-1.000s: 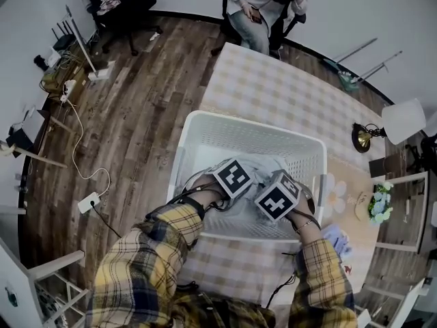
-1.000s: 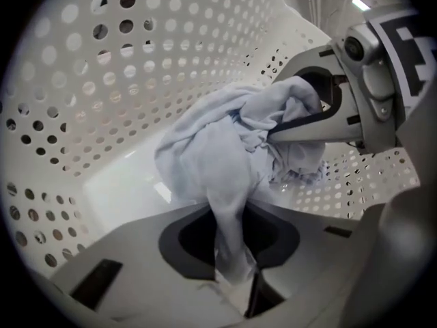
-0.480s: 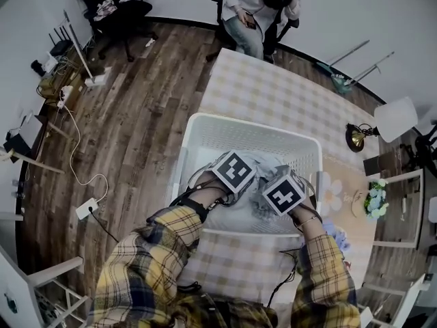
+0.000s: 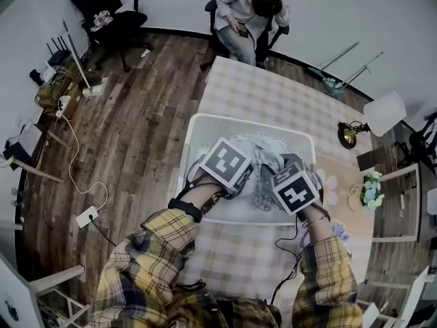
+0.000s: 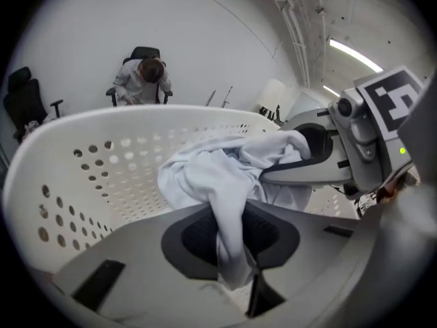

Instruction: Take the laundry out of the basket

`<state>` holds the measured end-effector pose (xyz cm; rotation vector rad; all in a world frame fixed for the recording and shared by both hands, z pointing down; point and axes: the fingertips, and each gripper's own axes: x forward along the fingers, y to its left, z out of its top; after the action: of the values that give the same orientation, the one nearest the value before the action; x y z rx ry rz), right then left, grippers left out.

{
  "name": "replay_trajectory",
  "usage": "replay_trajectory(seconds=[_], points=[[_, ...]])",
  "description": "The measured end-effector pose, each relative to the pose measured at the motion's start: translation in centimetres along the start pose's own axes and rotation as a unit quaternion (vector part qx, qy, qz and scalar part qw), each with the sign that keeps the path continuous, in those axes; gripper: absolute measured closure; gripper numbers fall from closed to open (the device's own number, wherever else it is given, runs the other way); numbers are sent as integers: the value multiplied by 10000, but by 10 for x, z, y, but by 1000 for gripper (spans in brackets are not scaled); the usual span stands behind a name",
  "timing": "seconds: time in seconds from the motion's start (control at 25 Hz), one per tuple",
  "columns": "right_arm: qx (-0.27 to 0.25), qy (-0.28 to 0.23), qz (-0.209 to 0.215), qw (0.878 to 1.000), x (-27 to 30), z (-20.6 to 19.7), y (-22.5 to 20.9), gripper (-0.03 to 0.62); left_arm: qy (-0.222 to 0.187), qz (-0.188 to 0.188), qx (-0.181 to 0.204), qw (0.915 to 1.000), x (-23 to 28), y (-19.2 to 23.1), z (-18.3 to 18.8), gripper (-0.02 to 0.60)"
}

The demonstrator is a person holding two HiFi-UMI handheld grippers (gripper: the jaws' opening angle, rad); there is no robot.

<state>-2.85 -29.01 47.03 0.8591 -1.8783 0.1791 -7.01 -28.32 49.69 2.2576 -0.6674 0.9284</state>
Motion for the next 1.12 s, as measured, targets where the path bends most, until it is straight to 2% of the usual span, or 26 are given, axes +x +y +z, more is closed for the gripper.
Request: replay_trajectory(seconds=[0.24, 0.52, 0.76, 1.12], points=[[257, -785, -379, 9959, -60, 24, -6, 497, -570, 254, 339, 9975, -48, -26, 27, 485], [518, -1764, -747, 9801, -149, 19, -18, 497, -1415, 313, 773, 9864, -98, -96, 65, 485], [644, -2246, -1036, 9668, -221, -22, -28, 497, -1768, 161, 1155, 9773, -108, -181, 81, 485], [803, -2520, -1363, 9547, -308, -124, -59, 497, -1955, -42, 1535, 9686, -73, -315, 108, 485]])
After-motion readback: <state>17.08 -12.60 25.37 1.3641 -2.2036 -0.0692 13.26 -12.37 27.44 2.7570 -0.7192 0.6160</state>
